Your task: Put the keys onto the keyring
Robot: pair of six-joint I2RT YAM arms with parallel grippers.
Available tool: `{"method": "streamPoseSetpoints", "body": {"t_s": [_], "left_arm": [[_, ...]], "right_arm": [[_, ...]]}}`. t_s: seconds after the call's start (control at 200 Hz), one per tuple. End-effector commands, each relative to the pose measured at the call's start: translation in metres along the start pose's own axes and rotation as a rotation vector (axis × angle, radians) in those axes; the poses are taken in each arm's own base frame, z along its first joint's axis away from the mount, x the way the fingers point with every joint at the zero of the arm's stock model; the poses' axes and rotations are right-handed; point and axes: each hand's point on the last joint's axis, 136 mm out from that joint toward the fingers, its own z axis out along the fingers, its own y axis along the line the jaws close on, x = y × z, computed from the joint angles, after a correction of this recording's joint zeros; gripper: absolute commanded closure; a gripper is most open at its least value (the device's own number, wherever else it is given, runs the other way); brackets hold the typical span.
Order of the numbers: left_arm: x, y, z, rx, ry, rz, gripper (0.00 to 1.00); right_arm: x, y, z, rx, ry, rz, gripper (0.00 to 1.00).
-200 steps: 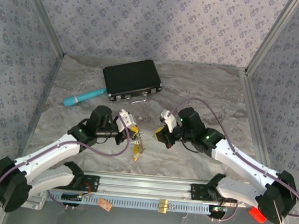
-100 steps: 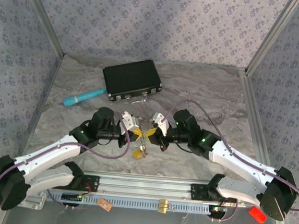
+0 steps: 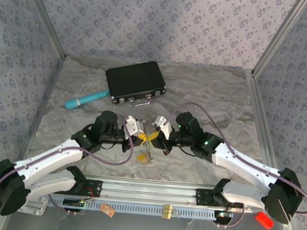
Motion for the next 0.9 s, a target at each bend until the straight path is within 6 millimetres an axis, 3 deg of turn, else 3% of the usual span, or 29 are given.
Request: {"method": "streamPoseSetpoints", "body": {"t_s": [0.0,0.29,0.894], "left_arm": [[-0.011,-0.005,-0.004,-0.004,-0.031,0.076,1.0],[-0.007,-0.004,-0.004,-0.046,-0.008,0.172,1.0],[-0.009,-0.007,-0.003,-0.029,-0.013,0.163,1.0]], "right_arm": [[-0.004,-0.008,-0.006,0.042,0.009,0.034,1.0],[-0.001,-0.005,-0.006,-0.015,0.031,0.089,1.0],[-0.011,-0.001,0.0,-0.075,0.02,0.088,1.0]]}}
